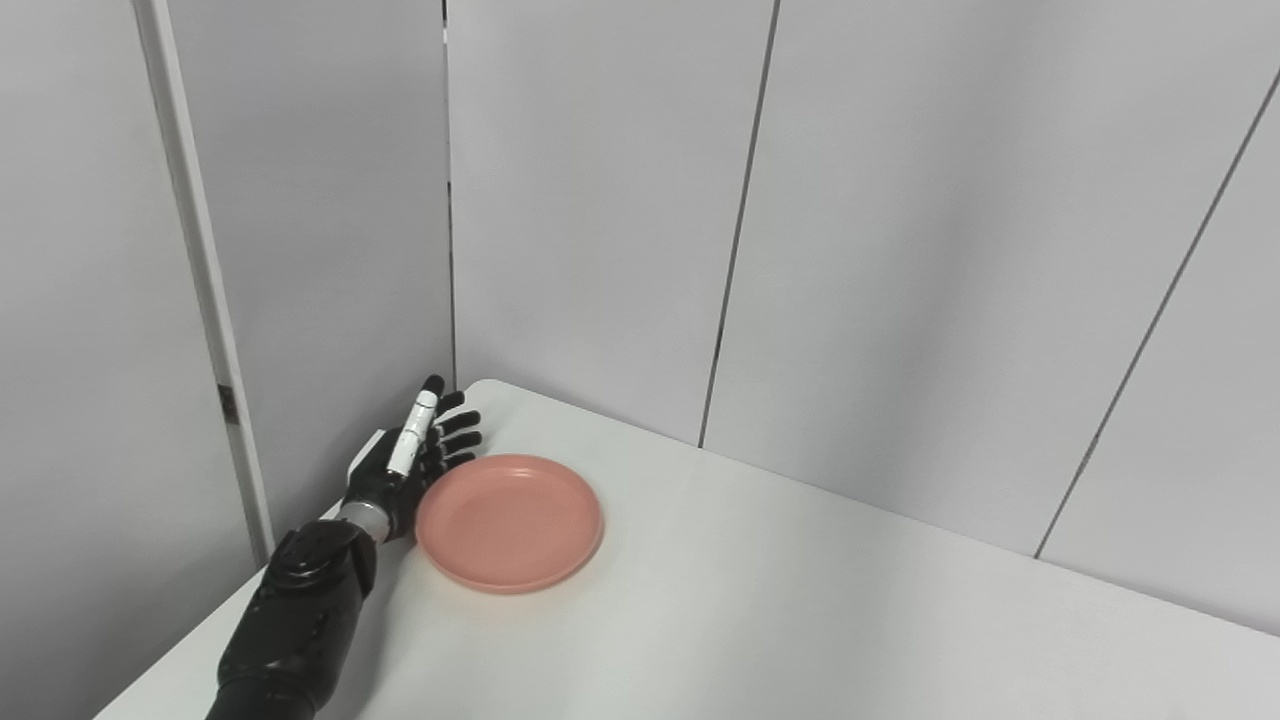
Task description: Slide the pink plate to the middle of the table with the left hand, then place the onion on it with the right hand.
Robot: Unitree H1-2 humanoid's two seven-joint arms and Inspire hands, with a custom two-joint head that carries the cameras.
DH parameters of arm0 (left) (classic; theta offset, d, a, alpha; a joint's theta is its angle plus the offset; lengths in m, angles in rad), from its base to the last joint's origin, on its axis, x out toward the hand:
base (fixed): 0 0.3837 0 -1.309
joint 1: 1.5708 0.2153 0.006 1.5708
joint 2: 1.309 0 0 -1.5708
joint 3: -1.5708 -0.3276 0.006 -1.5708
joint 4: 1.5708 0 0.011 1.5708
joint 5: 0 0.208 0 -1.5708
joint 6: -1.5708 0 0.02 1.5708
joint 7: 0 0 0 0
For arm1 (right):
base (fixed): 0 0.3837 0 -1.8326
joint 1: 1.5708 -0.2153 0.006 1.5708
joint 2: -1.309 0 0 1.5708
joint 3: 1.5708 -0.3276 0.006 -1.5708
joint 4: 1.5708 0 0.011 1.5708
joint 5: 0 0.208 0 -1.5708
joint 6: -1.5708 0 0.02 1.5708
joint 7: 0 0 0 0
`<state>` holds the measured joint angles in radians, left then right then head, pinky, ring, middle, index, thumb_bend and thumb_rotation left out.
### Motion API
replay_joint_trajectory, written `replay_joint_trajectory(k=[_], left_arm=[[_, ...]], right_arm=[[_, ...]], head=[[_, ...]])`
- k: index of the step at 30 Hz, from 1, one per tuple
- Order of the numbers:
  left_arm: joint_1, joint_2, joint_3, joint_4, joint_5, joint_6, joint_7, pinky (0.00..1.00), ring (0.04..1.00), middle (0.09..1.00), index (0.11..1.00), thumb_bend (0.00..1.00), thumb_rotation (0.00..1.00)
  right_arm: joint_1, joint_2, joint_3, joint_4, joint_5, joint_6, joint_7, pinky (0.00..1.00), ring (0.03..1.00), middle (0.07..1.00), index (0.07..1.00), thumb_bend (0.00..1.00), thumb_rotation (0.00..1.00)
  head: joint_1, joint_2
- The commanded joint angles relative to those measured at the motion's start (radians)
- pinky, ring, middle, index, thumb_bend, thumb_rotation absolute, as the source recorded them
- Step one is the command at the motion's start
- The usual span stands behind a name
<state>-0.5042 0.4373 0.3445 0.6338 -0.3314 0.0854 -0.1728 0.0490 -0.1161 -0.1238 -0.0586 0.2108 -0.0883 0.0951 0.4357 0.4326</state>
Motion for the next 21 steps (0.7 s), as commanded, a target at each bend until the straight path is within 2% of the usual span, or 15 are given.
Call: replay_joint_trajectory(k=[1, 8, 14, 21], left_arm=[[-0.025, 0.019, -0.002, -0.048, -0.007, 0.007, -0.007, 0.87, 0.849, 0.845, 0.854, 0.81, 0.91], [-0.010, 0.004, -0.001, -0.098, -0.016, 0.037, -0.014, 0.88, 0.833, 0.826, 0.855, 0.81, 0.92], [0.016, -0.023, -0.006, -0.146, -0.034, 0.057, -0.023, 0.86, 0.843, 0.849, 0.874, 0.80, 0.93], [0.036, -0.047, -0.021, -0.178, -0.041, 0.067, -0.037, 0.90, 0.847, 0.853, 0.874, 0.82, 0.92]], right_arm=[[0.069, 0.009, 0.000, 0.045, 0.004, 0.019, 0.000, 1.00, 0.985, 0.992, 1.000, 0.62, 1.00], [0.068, 0.013, 0.000, 0.045, 0.003, 0.021, -0.003, 1.00, 0.979, 0.985, 1.000, 0.62, 1.00], [0.067, 0.011, 0.002, 0.043, -0.006, 0.026, -0.007, 1.00, 0.978, 0.985, 1.000, 0.63, 1.00], [0.070, 0.013, 0.001, 0.038, -0.003, 0.030, -0.008, 1.00, 0.971, 0.979, 1.000, 0.62, 1.00]], head=[[-0.002, 0.002], [-0.007, 0.004], [-0.009, 0.006], [-0.014, 0.012]])
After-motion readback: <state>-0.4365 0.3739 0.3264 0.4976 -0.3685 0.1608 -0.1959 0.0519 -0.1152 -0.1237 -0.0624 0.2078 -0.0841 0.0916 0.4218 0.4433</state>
